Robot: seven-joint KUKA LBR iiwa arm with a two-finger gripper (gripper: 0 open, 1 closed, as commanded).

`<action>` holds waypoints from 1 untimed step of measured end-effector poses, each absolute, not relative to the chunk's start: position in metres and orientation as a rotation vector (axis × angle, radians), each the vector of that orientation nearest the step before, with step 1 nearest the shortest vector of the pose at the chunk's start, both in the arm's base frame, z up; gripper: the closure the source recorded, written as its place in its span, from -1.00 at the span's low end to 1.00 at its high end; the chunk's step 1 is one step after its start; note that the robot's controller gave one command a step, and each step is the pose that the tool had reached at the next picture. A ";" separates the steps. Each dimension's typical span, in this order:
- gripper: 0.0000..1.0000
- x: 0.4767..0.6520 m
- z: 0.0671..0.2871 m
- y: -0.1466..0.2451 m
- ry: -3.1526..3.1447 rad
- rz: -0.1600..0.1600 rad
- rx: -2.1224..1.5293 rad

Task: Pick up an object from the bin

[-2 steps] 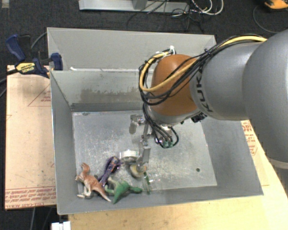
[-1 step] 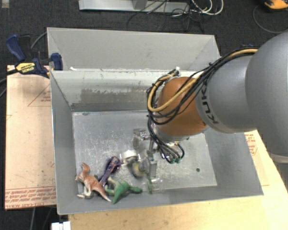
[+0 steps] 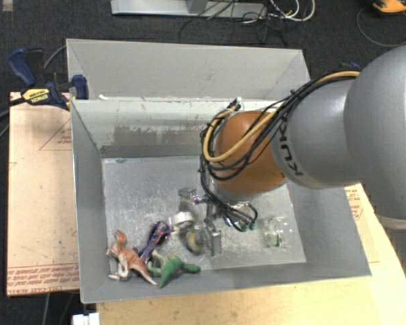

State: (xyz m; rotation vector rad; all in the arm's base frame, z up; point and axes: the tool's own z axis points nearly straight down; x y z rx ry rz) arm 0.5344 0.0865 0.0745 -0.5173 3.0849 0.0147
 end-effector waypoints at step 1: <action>1.00 0.528 0.074 0.124 3.083 0.023 -0.297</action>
Offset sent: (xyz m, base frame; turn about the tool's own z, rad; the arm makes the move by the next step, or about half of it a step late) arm 0.0000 0.0000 0.0000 0.0000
